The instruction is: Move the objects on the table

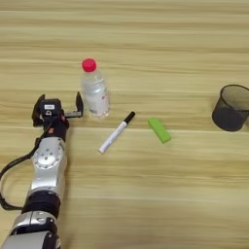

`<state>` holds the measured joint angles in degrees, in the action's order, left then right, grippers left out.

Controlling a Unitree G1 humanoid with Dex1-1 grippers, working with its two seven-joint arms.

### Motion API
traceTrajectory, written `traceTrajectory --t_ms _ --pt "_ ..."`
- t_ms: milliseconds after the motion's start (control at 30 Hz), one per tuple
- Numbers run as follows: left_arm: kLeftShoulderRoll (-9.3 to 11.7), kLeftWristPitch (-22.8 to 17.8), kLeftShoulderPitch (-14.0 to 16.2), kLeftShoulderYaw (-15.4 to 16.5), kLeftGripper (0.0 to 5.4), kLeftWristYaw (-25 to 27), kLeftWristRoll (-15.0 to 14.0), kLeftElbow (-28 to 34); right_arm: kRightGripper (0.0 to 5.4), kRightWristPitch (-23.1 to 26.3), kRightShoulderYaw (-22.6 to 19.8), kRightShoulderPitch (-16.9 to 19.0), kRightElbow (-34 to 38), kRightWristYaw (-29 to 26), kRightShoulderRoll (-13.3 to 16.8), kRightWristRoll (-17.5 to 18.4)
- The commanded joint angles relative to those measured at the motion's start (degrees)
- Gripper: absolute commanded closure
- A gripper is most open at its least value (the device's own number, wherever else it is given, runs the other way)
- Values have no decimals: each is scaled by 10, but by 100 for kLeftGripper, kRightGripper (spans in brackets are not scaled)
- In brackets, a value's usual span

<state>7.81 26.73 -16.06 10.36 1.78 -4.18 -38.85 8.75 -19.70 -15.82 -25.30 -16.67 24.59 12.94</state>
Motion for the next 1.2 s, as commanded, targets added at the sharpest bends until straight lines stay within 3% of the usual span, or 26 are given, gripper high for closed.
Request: traceTrajectory --t_ms 33,233,633,867,1200 --pt "0 -3 0 -2 0 -1 3 3 2 -24 12 -33 -46 -5 1 -9" --pt "0 -4 1 -2 0 -1 3 6 2 -42 32 -44 -73 -16 -7 -15" --pt "1 -4 0 -3 0 -1 3 4 2 -30 71 -7 -11 -21 -34 -21" --pt "2 -3 -1 -4 0 1 5 1 2 -52 37 -17 -28 25 -20 -23" --pt "0 -5 -14 -9 0 0 8 -4 2 -144 -8 -11 -25 92 -31 -20"
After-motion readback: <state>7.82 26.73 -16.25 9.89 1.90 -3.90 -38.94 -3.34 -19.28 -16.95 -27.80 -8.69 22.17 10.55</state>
